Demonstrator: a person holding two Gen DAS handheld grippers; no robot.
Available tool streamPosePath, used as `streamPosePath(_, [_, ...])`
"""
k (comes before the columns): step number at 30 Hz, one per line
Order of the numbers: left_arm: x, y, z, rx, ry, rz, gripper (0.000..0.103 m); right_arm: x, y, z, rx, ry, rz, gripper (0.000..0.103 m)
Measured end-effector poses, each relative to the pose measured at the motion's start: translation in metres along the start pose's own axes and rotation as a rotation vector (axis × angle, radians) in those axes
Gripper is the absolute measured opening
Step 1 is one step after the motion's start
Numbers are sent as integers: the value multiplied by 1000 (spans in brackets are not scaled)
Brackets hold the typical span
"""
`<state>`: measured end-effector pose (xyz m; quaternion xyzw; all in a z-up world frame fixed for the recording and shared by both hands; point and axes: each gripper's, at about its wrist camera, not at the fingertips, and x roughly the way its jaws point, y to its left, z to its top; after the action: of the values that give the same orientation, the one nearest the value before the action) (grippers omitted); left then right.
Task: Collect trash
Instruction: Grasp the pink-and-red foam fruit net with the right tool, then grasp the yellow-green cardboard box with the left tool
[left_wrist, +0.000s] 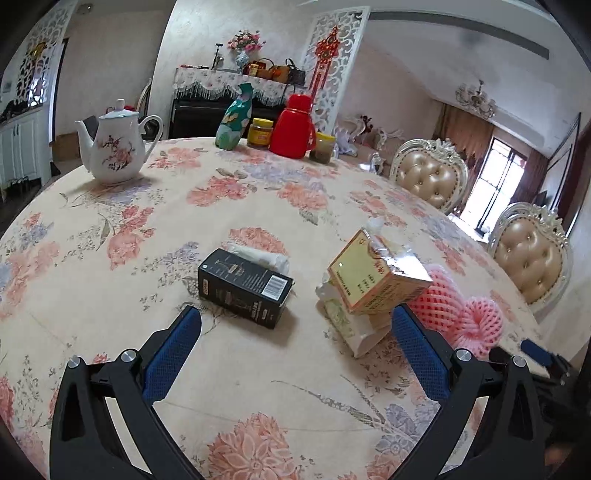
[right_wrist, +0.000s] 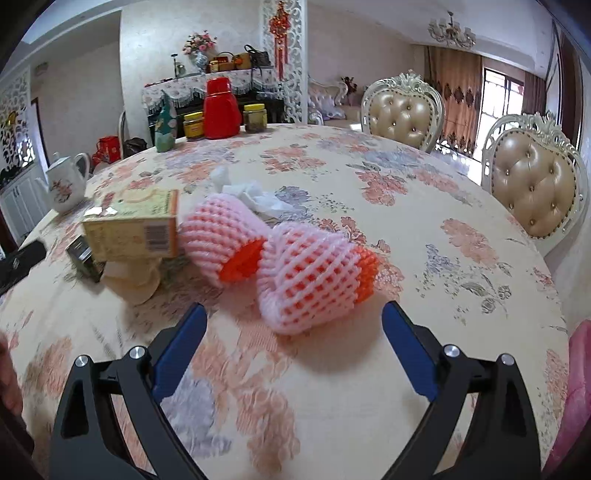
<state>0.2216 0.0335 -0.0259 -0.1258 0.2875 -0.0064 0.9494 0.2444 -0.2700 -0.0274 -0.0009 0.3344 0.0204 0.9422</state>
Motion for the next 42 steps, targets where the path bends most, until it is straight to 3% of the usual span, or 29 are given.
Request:
streamPosePath(7, [7,-11,-3,55,8,51,97,21,0,10,-14,10,-39,87])
streamPosePath(19, [17,-24,-10,121,32,54,97,38,-8,1,32,64,-26,38])
streamPosePath(22, [20,-28,-13,139,42,43,97,34,-9,0,31,51,-30,19])
streamPosePath(38, [19,-42,-16,193,-2,-32,96,-23,-12,-33,37,-19,-1,17])
streamPosePath(42, [29,-53,-8,236,27,-31,96,-26,-4,-34,-2,-28,-12,17])
